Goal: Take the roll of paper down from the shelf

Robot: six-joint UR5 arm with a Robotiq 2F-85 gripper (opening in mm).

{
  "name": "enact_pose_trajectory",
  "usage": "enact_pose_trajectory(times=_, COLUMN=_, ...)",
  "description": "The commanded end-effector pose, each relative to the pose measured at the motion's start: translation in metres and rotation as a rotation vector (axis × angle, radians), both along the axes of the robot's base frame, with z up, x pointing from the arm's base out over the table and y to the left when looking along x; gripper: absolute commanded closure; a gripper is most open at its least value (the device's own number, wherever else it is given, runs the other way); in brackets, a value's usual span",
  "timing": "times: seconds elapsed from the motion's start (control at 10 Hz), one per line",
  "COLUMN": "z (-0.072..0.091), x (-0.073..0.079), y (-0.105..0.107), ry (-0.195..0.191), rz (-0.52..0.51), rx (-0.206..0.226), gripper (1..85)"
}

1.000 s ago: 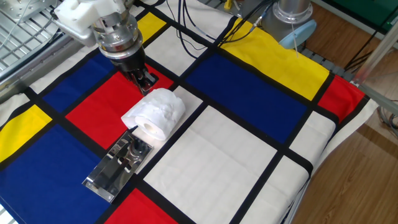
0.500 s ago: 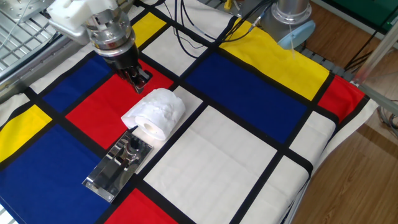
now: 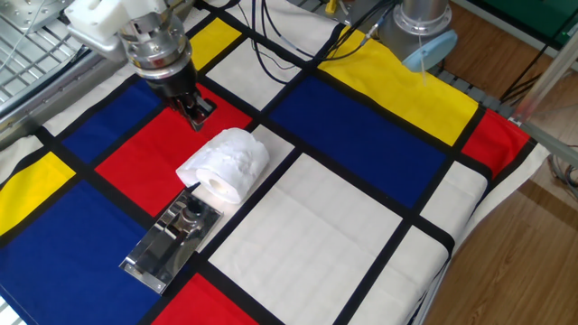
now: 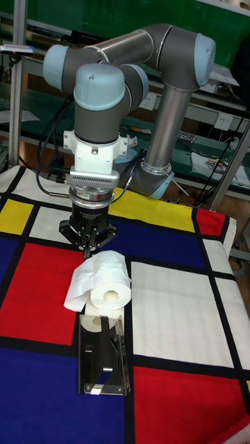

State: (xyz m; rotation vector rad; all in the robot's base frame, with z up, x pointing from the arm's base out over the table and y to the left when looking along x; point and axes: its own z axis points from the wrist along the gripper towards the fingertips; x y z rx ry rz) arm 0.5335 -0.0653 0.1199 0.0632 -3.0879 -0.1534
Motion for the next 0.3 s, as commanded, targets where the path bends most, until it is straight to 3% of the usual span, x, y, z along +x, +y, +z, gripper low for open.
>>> enact_pose_trajectory(times=0.0, z=0.0003, x=0.0078, y=-0.0064, ry=-0.028, rz=-0.010, rx=-0.013, gripper=84.3)
enact_pose_trajectory(times=0.2, z=0.0022, x=0.0084, y=-0.0054, ry=-0.020, rz=-0.003, rx=0.010, gripper=84.3)
